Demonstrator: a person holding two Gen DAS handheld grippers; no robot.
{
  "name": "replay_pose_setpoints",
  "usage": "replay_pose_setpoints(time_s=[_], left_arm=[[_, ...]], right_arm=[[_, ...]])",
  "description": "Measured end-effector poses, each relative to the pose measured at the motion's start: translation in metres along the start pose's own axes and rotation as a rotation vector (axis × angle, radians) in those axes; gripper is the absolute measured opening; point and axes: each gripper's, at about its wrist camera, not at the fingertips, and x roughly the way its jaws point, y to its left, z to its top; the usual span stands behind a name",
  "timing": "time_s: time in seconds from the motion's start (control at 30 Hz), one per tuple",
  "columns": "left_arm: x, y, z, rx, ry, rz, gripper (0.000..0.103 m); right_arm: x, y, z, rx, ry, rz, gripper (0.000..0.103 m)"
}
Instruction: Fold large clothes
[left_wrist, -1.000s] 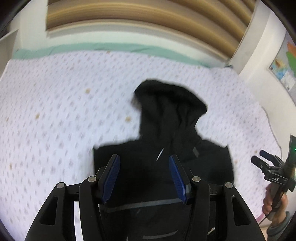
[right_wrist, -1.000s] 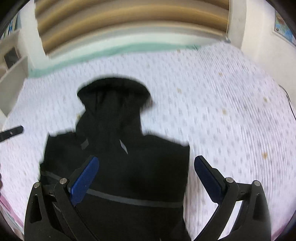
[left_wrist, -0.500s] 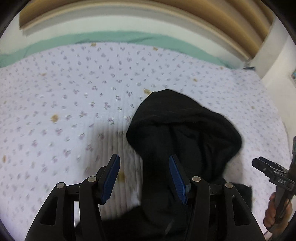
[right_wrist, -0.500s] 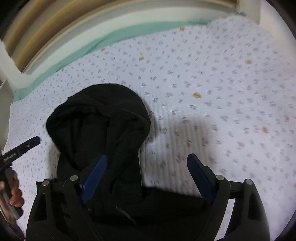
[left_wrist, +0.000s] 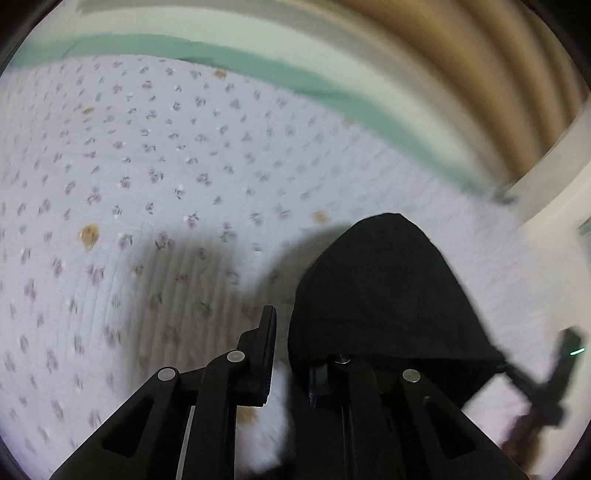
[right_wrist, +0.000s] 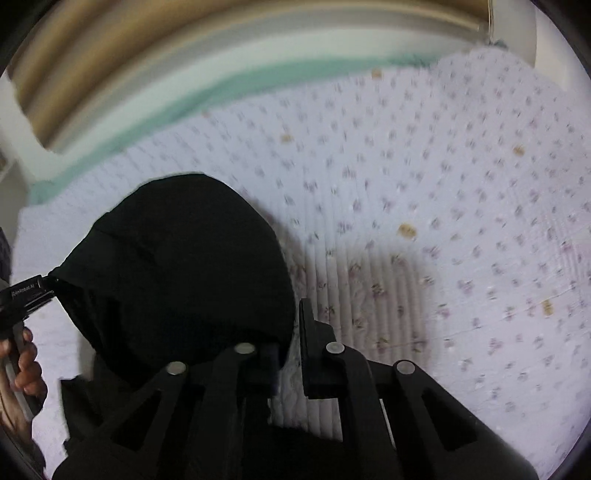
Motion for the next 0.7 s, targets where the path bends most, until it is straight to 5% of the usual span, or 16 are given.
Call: replay_pose_setpoints(time_s=[0.1, 0.27, 0.33, 0.5, 0.7], left_arm=[[-0.003, 0.000, -0.012, 0.040, 0.025, 0.040, 0.018], [0.077, 0.033, -0.036, 0.023, 0.198, 0.151, 0.021], [0.087, 0.031, -0.044, 0.075, 0.162, 0.157, 0.024], [0.066, 0.019, -0.049, 0.135, 0.144, 0.168, 0.033], [-0.008, 0.012, -0.058, 0.249, 0.082, 0.164, 0.042]], right_arm=[[-0.001, 0.003, -0.003, -0.020, 0.003, -0.007, 0.009], [0.072, -0.003, -0.020, -0.051, 0.140, -0.065, 0.012], [0.097, -0.010, -0.030, -0.042, 0.207, -0.045, 0.019], [0.092, -0.019, -0.036, -0.041, 0.209, -0.003, 0.034], [0.023, -0.031, -0.040, -0.077, 0.128, 0.040, 0.056]])
